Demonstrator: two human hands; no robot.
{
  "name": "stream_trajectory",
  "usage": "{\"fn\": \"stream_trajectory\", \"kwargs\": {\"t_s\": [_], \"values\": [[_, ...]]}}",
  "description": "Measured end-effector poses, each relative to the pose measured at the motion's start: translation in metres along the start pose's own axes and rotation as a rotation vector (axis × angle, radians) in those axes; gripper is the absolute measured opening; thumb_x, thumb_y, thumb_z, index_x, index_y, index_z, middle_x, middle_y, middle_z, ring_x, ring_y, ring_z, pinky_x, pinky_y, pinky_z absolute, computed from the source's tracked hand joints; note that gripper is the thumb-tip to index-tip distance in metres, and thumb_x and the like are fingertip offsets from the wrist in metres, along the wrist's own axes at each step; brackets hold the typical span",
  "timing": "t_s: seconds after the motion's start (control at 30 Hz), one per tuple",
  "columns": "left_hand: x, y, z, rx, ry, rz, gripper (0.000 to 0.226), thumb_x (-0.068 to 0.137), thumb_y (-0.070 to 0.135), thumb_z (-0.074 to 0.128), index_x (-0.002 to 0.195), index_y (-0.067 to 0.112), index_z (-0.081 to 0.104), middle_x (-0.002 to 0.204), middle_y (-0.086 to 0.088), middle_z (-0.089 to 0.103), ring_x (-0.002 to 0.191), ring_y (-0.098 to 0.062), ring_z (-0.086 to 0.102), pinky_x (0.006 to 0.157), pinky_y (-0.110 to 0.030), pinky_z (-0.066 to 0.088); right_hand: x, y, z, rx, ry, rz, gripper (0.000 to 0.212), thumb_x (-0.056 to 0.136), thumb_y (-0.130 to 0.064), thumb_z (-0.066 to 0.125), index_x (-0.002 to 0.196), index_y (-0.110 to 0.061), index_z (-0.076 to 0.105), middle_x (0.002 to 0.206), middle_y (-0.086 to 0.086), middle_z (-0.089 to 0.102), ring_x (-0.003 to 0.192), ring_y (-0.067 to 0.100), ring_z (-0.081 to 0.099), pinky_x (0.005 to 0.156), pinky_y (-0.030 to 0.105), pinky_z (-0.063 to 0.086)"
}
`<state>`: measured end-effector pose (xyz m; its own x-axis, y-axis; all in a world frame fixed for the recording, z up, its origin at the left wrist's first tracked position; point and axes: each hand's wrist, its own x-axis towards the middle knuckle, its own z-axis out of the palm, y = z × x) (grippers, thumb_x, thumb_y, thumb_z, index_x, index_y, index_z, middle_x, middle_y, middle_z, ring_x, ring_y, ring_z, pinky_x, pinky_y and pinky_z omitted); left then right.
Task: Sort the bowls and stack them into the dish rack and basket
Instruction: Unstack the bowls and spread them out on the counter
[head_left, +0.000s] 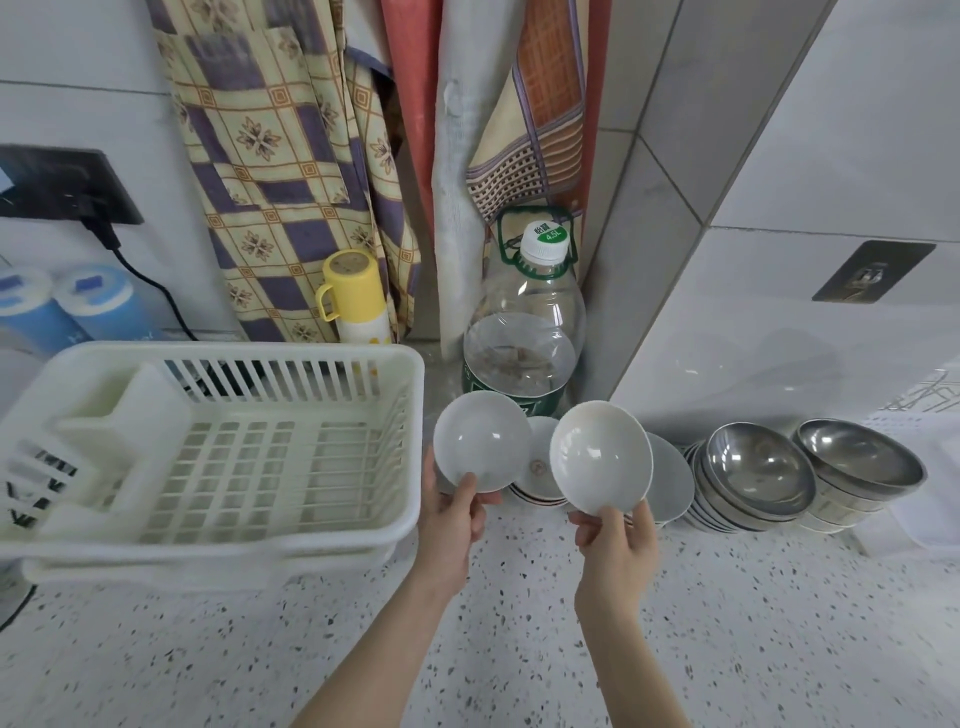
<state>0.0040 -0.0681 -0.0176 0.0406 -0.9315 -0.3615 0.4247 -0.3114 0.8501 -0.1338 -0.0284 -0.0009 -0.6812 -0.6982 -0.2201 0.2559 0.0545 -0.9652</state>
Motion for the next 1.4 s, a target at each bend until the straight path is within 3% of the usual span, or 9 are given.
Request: {"fn": "stream_trajectory", "kwargs": {"t_s": [0.2, 0.37, 0.53, 0.7, 0.8, 0.93, 1.17, 1.4], "values": [[-0.020, -0.007, 0.000, 0.070, -0.025, 0.046, 0.062, 0.099, 0.009, 0.054, 0.141, 0.050, 0.035, 0.082, -0.018, 0.068, 0.046, -0.007, 0.052, 0.040, -0.018, 0.030, -0.016, -0.006, -0.022, 0.025, 0.012, -0.024, 0.040, 0.087, 0.004, 0.042, 0.104, -0.022, 0.067, 0.054, 0.006, 0.061, 0.046, 0.009, 0.047, 0.046, 0.019, 0.042], [-0.060, -0.026, -0.020, 0.149, -0.041, 0.001, 0.061, 0.100, 0.010, 0.053, 0.140, 0.052, 0.036, 0.077, -0.018, 0.069, 0.044, -0.005, 0.051, 0.041, -0.018, 0.031, -0.031, 0.003, -0.049, -0.018, 0.021, 0.000, 0.041, 0.087, 0.004, 0.042, 0.112, -0.019, 0.065, 0.053, 0.005, 0.060, 0.047, 0.010, 0.049, 0.048, 0.022, 0.042], [-0.090, -0.048, -0.049, 0.199, 0.059, -0.083, 0.061, 0.099, 0.006, 0.052, 0.139, 0.049, 0.037, 0.073, -0.018, 0.072, 0.048, -0.008, 0.057, 0.040, -0.018, 0.032, -0.044, 0.027, -0.072, -0.190, -0.008, 0.058, 0.038, 0.086, 0.004, 0.041, 0.113, -0.013, 0.063, 0.050, 0.005, 0.061, 0.046, 0.012, 0.052, 0.051, 0.030, 0.040], [-0.092, -0.055, -0.061, 0.254, 0.164, -0.116, 0.063, 0.098, 0.002, 0.049, 0.142, 0.046, 0.034, 0.100, -0.031, 0.068, 0.045, -0.005, 0.057, 0.040, -0.020, 0.035, -0.049, 0.050, -0.076, -0.330, -0.065, 0.111, 0.037, 0.086, 0.002, 0.043, 0.115, -0.014, 0.060, 0.051, 0.005, 0.063, 0.044, 0.010, 0.054, 0.050, 0.031, 0.044], [-0.088, -0.057, -0.064, 0.264, 0.187, -0.116, 0.062, 0.098, 0.002, 0.049, 0.137, 0.049, 0.035, 0.104, -0.028, 0.067, 0.051, -0.007, 0.063, 0.040, -0.020, 0.036, -0.047, 0.057, -0.075, -0.371, -0.122, 0.143, 0.039, 0.088, 0.001, 0.043, 0.120, -0.013, 0.058, 0.051, 0.006, 0.062, 0.044, 0.010, 0.053, 0.045, 0.025, 0.043], [-0.082, -0.056, -0.064, 0.260, 0.205, -0.129, 0.060, 0.099, 0.004, 0.050, 0.131, 0.053, 0.037, 0.101, -0.021, 0.070, 0.059, -0.009, 0.068, 0.039, -0.019, 0.036, -0.041, 0.062, -0.072, -0.420, -0.146, 0.170, 0.041, 0.087, 0.000, 0.044, 0.122, -0.017, 0.057, 0.051, 0.007, 0.064, 0.044, 0.008, 0.055, 0.048, 0.024, 0.045], [-0.074, -0.053, -0.065, 0.259, 0.183, -0.129, 0.054, 0.100, 0.011, 0.053, 0.134, 0.050, 0.039, 0.095, -0.022, 0.072, 0.056, -0.007, 0.064, 0.039, -0.020, 0.035, -0.032, 0.067, -0.064, -0.412, -0.177, 0.211, 0.047, 0.087, 0.002, 0.043, 0.129, -0.016, 0.056, 0.053, 0.011, 0.065, 0.044, 0.011, 0.055, 0.046, 0.023, 0.046], [-0.066, -0.046, -0.065, 0.241, 0.136, -0.153, 0.050, 0.101, 0.015, 0.053, 0.130, 0.053, 0.038, 0.089, -0.025, 0.071, 0.043, -0.004, 0.053, 0.037, -0.018, 0.033, -0.027, 0.064, -0.064, -0.421, -0.189, 0.206, 0.052, 0.090, 0.000, 0.044, 0.137, -0.021, 0.053, 0.055, 0.010, 0.066, 0.045, 0.011, 0.058, 0.052, 0.027, 0.045]]}}
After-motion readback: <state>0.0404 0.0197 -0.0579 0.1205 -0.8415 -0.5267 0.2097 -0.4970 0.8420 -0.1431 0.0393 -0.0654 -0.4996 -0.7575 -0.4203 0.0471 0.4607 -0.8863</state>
